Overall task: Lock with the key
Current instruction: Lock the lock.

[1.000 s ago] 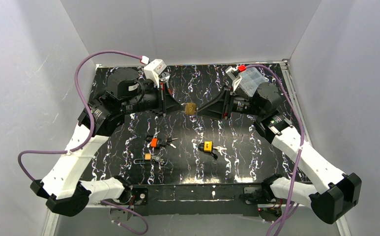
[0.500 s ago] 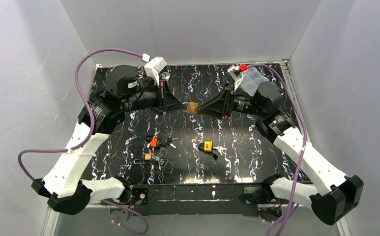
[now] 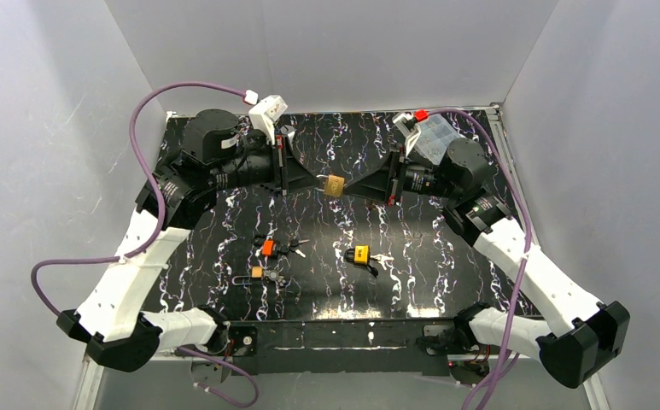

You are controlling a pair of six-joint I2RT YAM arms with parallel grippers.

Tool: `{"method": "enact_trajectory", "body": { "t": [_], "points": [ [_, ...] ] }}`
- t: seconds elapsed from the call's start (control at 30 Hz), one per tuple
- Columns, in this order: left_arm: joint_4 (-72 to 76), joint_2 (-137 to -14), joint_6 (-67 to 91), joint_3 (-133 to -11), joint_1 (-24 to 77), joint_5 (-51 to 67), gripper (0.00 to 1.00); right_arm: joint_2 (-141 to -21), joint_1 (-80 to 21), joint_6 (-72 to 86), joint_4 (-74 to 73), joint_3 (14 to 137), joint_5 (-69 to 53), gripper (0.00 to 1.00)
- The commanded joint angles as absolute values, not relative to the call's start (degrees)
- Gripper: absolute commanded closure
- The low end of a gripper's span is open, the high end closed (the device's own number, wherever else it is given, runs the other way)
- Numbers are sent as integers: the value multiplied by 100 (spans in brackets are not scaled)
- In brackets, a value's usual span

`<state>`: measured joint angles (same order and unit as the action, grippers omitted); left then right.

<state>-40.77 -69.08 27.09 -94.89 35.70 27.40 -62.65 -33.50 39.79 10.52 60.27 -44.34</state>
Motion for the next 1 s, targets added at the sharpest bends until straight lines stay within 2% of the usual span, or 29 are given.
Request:
{"method": "enact_trajectory", "body": {
  "t": [0.0,0.5,0.63,0.77,0.87,0.97],
  "points": [
    [-3894,-6810,2778,-9628,3508,2912,100,-6113,-3374,3928,1296,6126,-4527,99],
    [-4270,-6764,2345,-9717,3185,2833,100,-5529,-2872,3429,318,5495,-4140,99],
    [-4062,-6817,2482,-9391,3159,2948,100,-5425,-2804,3358,50,5282,-3918,99],
    [-3760,-7119,2853,-8750,3198,3143,100,-5310,-2798,3343,-568,5006,-3186,99],
    [-3545,-7394,3105,-8307,3335,2773,100,-5219,-2806,3525,-886,4702,-2504,99],
    [-3240,-7732,3419,-7973,3369,2560,100,-5402,-2814,3612,-1152,4634,-2347,99]
  ]
}}
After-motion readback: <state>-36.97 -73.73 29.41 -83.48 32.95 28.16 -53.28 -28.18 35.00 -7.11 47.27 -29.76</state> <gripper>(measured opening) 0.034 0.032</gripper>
